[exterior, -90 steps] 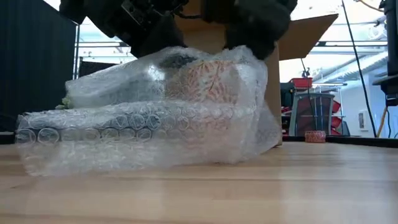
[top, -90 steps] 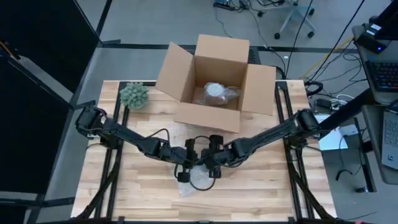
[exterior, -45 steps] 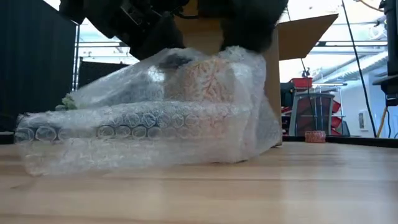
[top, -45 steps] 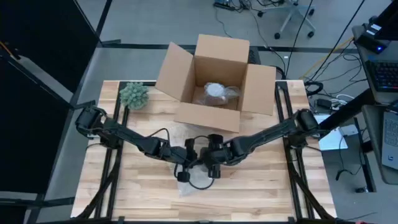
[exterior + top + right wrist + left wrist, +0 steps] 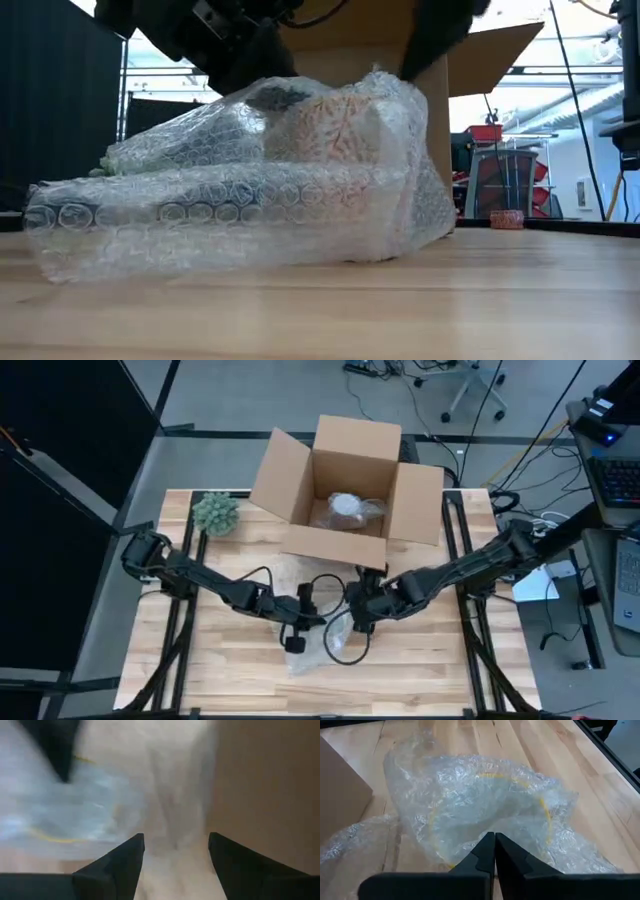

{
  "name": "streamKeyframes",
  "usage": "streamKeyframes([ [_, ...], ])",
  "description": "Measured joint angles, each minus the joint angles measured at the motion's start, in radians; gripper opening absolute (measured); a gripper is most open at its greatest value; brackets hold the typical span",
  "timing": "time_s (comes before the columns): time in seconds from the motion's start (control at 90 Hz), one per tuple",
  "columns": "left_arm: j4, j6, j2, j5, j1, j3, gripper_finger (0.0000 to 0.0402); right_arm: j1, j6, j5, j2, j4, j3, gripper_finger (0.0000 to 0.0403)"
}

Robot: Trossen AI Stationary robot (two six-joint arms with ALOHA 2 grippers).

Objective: Wrap mug
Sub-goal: Wrap the orange mug with bubble wrap

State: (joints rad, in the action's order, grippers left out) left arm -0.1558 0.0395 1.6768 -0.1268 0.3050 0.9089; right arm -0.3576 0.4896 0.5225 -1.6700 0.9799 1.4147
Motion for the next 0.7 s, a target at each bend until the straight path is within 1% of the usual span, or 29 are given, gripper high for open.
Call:
streamKeyframes([
  [0.056, 0.0, 0.0, 0.0, 0.0, 0.0, 0.0, 0.0, 0.0, 0.012, 0.003, -0.022, 0.011, 0.0, 0.021],
  [0.133, 0.0, 0.003, 0.0, 0.0, 0.0, 0.0, 0.0, 0.002, 0.009, 0.001, -0.06, -0.037, -0.013, 0.021],
  [0.3, 0.0, 0.003, 0.0, -0.001, 0.0, 0.0, 0.0, 0.003, -0.083, -0.005, -0.13, -0.154, -0.018, 0.021],
  [0.5, -0.001, 0.002, 0.0, -0.001, 0.0, 0.0, 0.0, -0.005, -0.146, -0.023, -0.116, -0.276, -0.019, 0.021],
  [0.611, -0.002, -0.001, 0.0, -0.001, 0.0, 0.0, 0.0, -0.007, -0.147, -0.058, -0.109, -0.287, -0.019, 0.021],
  [0.7, -0.003, -0.002, 0.0, -0.001, 0.0, 0.0, 0.0, -0.006, -0.133, -0.1, -0.136, -0.29, -0.017, 0.021],
])
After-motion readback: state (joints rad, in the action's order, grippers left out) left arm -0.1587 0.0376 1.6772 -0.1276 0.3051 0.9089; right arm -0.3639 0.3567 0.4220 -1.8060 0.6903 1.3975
